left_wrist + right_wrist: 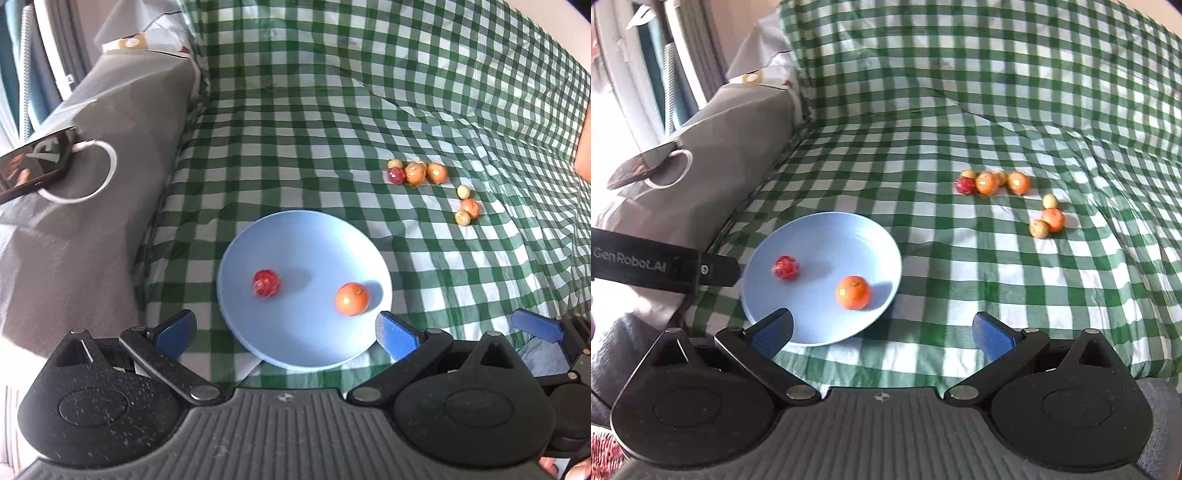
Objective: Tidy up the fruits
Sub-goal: 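Grasp a second red plum with the left tool while the right tool grasps a yellow fruit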
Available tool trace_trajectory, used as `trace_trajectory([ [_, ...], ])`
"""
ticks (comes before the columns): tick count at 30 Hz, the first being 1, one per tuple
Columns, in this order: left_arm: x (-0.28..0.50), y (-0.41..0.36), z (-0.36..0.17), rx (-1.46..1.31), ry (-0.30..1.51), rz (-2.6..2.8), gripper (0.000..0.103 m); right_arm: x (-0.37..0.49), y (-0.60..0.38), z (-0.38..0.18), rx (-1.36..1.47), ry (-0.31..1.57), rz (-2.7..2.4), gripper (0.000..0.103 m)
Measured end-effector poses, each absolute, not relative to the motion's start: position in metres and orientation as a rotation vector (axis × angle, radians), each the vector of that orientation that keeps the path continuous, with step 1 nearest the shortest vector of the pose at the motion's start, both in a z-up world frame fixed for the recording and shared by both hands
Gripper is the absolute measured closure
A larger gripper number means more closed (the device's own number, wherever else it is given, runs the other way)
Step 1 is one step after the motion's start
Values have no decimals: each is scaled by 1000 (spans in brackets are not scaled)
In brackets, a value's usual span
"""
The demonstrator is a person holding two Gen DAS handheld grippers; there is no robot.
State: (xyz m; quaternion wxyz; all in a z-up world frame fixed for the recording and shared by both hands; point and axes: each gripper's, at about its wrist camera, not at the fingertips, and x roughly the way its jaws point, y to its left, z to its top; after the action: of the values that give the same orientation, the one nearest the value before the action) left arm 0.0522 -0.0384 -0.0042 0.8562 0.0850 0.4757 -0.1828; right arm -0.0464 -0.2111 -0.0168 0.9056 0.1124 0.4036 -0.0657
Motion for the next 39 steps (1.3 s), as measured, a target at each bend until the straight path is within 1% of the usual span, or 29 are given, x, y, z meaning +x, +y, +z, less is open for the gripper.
trace_trajectory([
  [8,84,-93,-10,211,997,-416,0,-34,-266,-37,272,820,-265,1],
  [15,126,-160,-32,249,1044,-464,0,-11,-335,-68,265,784,-411,1],
  [21,173,-223,-62,310,1020,-488,0,22,-403,-97,342,760,-505,1],
  [26,218,-265,-103,370,1025,-475,0,59,-446,-119,391,772,-562,1],
  [31,247,-286,-125,394,1049,-484,0,77,-456,-135,424,801,-538,1],
  [34,252,-294,-127,393,1045,-536,0,78,-446,-143,429,815,-511,1],
  [39,251,-298,-120,348,1038,-594,0,78,-439,-142,400,774,-542,1],
])
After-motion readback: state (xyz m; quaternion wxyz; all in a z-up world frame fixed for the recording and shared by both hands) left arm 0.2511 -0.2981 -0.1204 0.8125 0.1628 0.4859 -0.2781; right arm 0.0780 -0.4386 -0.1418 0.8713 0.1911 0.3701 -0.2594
